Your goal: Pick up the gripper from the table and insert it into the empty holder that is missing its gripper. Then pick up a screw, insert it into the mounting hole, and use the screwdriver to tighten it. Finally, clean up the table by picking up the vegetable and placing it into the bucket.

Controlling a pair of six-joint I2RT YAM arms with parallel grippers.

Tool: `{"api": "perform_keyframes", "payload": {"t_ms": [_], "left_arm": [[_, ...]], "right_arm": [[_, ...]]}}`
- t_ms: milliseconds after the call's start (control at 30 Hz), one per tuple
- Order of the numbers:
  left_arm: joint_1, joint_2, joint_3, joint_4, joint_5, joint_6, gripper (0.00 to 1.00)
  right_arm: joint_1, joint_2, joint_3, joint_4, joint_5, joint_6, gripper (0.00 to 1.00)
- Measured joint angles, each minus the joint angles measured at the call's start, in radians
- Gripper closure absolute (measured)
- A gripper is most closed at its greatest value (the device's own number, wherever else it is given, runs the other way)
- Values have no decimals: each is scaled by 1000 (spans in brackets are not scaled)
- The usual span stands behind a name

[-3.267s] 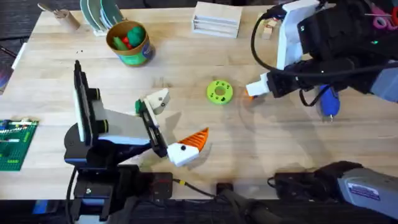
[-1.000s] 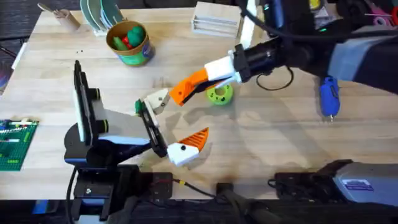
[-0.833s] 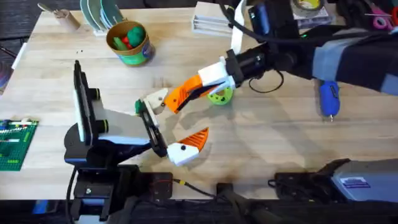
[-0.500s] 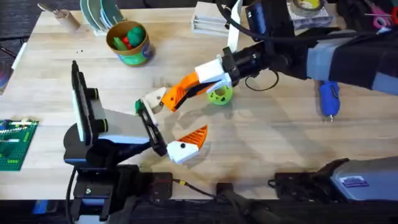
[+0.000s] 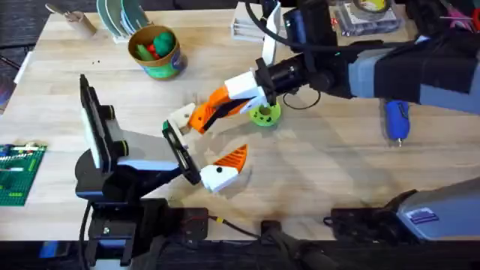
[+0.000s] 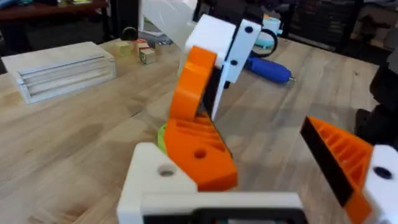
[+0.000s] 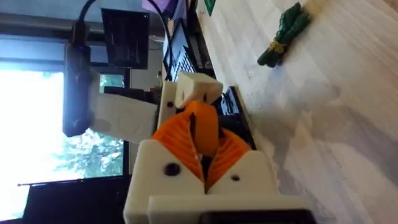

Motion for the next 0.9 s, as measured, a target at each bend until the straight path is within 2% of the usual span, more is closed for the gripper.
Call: {"api": "perform_keyframes", "payload": {"t_ms": [367,633,900], "left_arm": [[7,0,0,4,-41,-10,8],[12,2,0,5,-53,-27,8],[13,2,0,5,-63,-35,8]], "right_arm": [[52,0,1,59,121,53,994],[117,0,8,110,286,40,994],[129,0,8,117,320,37,994]]}}
